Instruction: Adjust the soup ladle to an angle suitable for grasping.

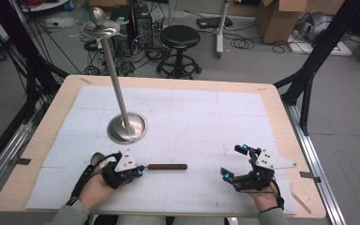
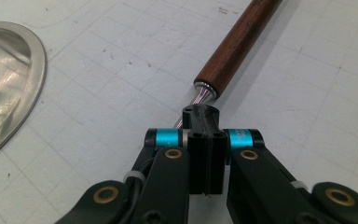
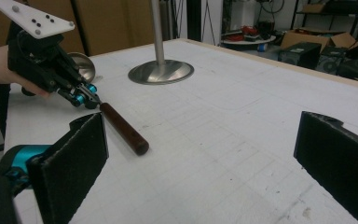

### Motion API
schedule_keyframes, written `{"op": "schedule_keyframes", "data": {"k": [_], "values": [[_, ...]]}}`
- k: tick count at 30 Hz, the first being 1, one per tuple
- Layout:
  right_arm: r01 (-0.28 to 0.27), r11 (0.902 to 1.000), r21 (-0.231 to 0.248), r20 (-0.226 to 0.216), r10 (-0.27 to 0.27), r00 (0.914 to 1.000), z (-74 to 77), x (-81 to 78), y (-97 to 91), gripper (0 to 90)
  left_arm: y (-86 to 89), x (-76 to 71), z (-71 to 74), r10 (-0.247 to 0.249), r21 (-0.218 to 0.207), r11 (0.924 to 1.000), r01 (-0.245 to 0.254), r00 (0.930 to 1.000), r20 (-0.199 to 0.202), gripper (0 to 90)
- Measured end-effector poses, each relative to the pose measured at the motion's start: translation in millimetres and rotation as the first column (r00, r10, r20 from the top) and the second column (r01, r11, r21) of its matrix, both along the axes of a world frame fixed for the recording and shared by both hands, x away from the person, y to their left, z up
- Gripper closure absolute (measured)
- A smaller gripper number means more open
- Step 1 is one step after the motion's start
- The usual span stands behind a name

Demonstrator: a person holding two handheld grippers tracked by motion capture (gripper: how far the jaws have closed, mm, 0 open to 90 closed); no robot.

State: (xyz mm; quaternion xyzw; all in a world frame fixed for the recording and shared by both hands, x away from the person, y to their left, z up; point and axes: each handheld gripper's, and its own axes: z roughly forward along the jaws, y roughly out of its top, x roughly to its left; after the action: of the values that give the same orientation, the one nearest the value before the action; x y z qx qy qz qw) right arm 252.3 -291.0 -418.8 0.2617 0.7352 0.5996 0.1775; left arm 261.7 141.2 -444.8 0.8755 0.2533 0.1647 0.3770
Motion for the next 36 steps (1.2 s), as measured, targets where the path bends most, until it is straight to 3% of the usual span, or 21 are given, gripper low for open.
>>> {"op": "schedule_keyframes", "data": {"k": [22, 31, 36], "values": [[-0.008, 1.0000, -0.004, -0.002, 0.008, 1.0000, -0.3, 0.3, 1.1, 2.1, -0.5, 19.5, -2.2, 0.083, -0.029, 0.9961, -0.083, 0.9965, 0.003, 90.0], [-0.010, 0.9999, -0.010, -0.002, 0.010, 0.9999, -0.4, 0.5, 1.4, 2.1, -4.2, 22.7, -2.2, 0.106, -0.021, 0.9942, -0.106, 0.9943, 0.012, 90.0], [-0.008, 0.9999, -0.009, -0.004, 0.008, 1.0000, -0.5, 0.5, 1.2, 2.1, -8.7, 23.7, -3.0, 0.118, -0.002, 0.9930, -0.118, 0.9920, 0.043, 90.0]]}}
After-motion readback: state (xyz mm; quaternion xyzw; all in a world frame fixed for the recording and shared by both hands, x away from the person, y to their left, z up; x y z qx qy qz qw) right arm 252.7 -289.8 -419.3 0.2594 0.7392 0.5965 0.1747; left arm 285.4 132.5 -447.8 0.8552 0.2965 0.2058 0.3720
